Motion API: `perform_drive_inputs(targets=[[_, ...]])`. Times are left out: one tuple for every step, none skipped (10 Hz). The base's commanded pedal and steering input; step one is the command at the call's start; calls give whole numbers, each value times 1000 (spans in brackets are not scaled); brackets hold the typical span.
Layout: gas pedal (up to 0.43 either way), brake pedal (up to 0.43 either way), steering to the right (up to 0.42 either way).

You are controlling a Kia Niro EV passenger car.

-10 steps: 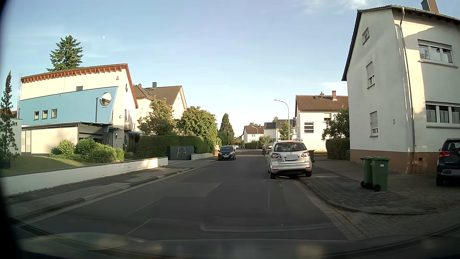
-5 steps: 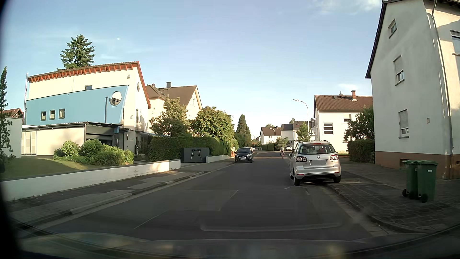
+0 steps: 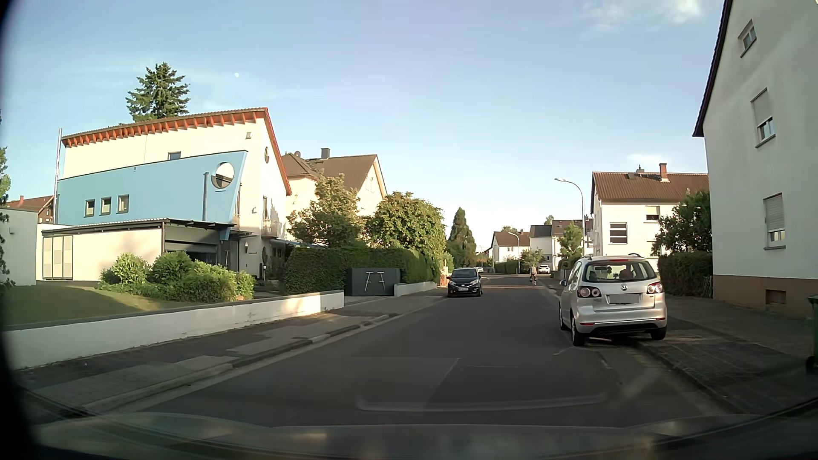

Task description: Follow the waypoints while adhering to traffic rules and regulations

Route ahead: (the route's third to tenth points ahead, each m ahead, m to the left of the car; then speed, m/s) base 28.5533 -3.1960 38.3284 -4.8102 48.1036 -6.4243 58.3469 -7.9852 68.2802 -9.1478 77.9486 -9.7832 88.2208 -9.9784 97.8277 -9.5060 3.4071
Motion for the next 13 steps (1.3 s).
perform_drive_inputs(targets=[[177, 30, -108], [177, 30, -86], [177, 30, -50], [177, 30, -32], [177, 30, -7], [177, 30, 10], [177, 30, 14], [177, 30, 19], [177, 30, 28], [177, 30, 35], [177, 30, 48], [177, 30, 66], [177, 30, 80]])
